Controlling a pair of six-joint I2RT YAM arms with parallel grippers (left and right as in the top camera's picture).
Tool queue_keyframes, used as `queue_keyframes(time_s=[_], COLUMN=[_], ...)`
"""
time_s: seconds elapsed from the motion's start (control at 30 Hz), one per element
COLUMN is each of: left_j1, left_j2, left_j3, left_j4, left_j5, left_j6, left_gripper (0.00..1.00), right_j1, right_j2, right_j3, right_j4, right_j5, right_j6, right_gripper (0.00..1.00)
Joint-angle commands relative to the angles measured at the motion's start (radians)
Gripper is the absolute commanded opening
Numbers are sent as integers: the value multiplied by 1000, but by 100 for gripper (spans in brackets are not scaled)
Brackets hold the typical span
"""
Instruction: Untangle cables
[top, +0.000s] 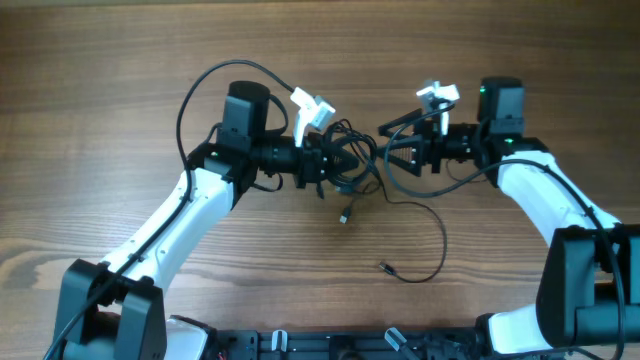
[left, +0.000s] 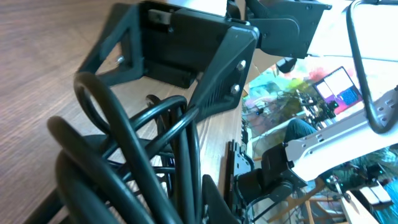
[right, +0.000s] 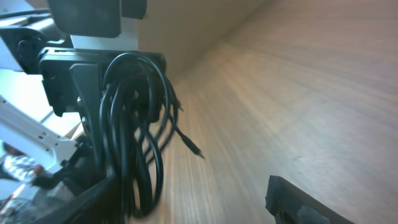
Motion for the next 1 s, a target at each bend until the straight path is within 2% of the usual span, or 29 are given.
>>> queue_keyframes(time_s=[0.0,0.1,0.4,0.47,0.57,0.9,0.97], left_j1=[-26,-33,-34,-34,-34,-34,-34], left_j2=[2,2,2,2,2,2,2], left_j3=[5,5,5,5,5,5,5], left_j4=[2,3,-1,-1,-1,-2,-2], left_j5=[18,18,0,0,0,0,0], left_j6=[27,27,27,27,27,27,27], left_gripper=[4,4,4,4,4,4,4], right_j1=[20,20,20,20,20,61,61], right_j2=[-12,-12,-12,-12,-12,-12,-12], right_j3=[4,4,4,4,4,4,4], right_j4=[17,29,45,45,46,49,49], right_j5=[-29,-30,-125,-125,-121,-64,-64], right_j6=[40,81,97,97,97,97,97], right_gripper=[73,65,60,55,41,41,36])
